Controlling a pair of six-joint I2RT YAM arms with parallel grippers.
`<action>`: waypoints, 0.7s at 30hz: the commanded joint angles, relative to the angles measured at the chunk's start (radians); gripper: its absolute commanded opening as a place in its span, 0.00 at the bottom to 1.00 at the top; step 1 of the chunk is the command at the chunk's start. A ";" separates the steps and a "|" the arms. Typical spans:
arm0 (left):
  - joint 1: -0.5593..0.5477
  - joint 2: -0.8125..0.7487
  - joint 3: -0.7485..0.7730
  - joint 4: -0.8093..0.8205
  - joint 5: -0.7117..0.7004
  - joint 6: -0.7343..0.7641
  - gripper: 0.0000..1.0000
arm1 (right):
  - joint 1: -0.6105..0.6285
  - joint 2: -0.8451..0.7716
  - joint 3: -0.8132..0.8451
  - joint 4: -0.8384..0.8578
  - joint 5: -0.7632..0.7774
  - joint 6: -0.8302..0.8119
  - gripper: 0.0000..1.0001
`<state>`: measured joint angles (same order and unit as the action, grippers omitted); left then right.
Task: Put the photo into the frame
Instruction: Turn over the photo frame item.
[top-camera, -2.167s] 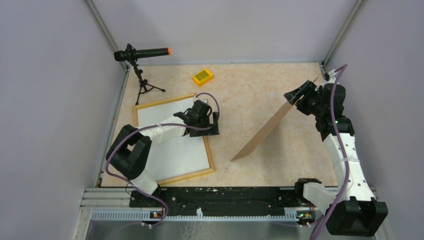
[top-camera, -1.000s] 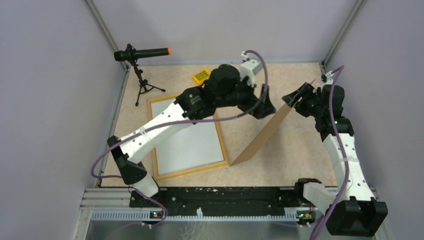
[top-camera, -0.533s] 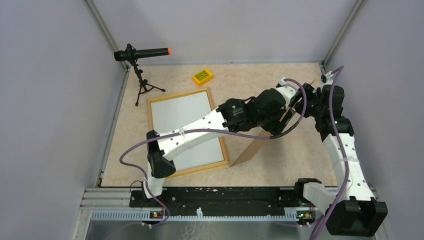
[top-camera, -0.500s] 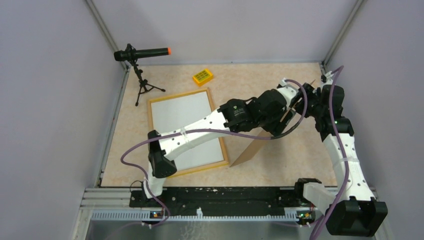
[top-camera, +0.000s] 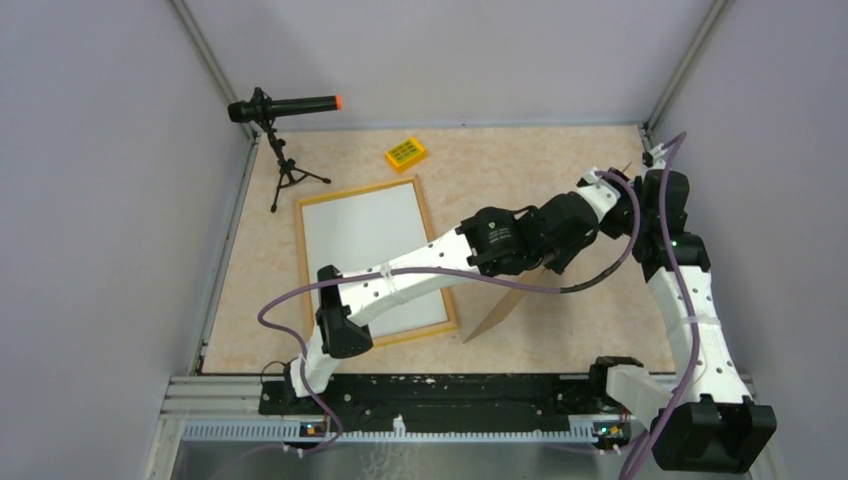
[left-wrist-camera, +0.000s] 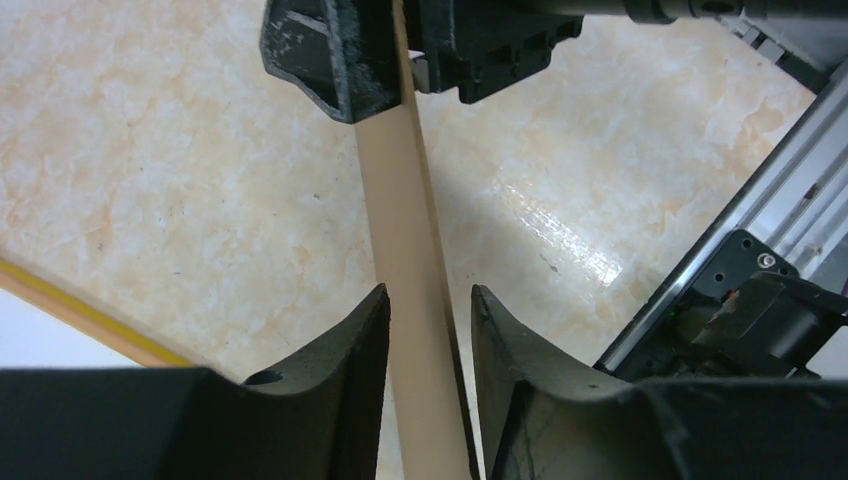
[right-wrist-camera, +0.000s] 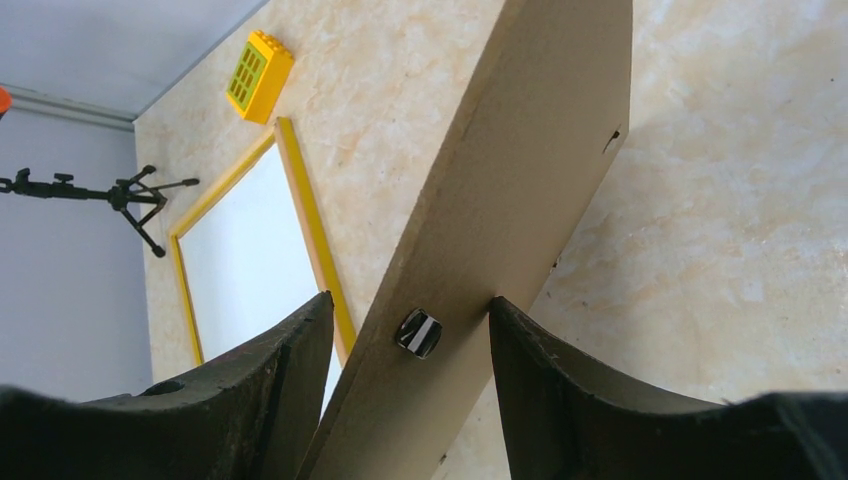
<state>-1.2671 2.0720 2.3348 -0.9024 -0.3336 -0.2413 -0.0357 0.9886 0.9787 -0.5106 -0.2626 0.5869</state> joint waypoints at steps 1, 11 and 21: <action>-0.010 0.024 0.041 -0.034 -0.027 0.034 0.41 | 0.003 -0.015 0.065 0.009 0.013 -0.045 0.01; -0.017 0.059 0.075 -0.064 -0.053 0.079 0.14 | 0.004 -0.004 0.119 -0.034 0.020 -0.062 0.56; -0.018 0.015 0.001 -0.026 -0.059 0.093 0.00 | 0.003 -0.037 0.431 -0.203 0.188 -0.011 0.99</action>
<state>-1.2831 2.1113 2.3646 -0.9405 -0.4030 -0.1646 -0.0357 1.0023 1.2728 -0.6838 -0.1734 0.5591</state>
